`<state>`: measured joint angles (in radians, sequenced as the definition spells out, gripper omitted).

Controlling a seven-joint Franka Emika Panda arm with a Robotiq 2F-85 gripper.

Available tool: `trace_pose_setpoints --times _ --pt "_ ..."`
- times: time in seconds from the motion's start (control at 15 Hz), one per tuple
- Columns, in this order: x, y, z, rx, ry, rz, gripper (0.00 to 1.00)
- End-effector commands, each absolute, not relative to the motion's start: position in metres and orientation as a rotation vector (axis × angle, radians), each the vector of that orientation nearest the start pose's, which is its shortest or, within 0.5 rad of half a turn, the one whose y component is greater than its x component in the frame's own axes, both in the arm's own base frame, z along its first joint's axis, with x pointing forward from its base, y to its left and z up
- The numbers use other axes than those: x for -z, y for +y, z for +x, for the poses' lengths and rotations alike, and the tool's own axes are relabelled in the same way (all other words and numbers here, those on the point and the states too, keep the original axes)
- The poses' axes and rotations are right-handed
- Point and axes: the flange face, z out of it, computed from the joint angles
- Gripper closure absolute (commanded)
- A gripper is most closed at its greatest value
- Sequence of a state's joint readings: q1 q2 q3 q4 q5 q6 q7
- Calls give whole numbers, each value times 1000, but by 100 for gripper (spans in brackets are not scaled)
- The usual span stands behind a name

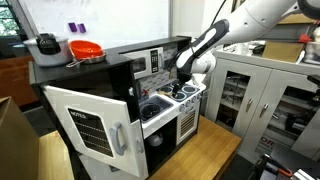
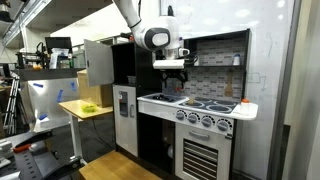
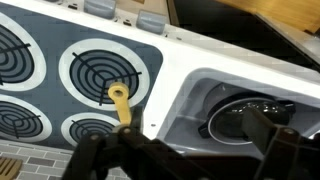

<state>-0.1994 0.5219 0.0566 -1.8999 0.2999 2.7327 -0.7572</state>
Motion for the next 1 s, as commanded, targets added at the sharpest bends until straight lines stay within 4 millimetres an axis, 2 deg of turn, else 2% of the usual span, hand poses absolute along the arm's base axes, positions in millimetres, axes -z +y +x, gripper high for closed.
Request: trace_pose_setpoints --times 0.0,0.27,0.47,0.93 --pt "-252 -122 668 702 -469 -2948 0" --pt "-239 -144 674 738 -439 -2906 0" --pt "-223 -152 678 710 -487 -2896 0" --pt "-193 -141 692 706 -614 -3009 0"
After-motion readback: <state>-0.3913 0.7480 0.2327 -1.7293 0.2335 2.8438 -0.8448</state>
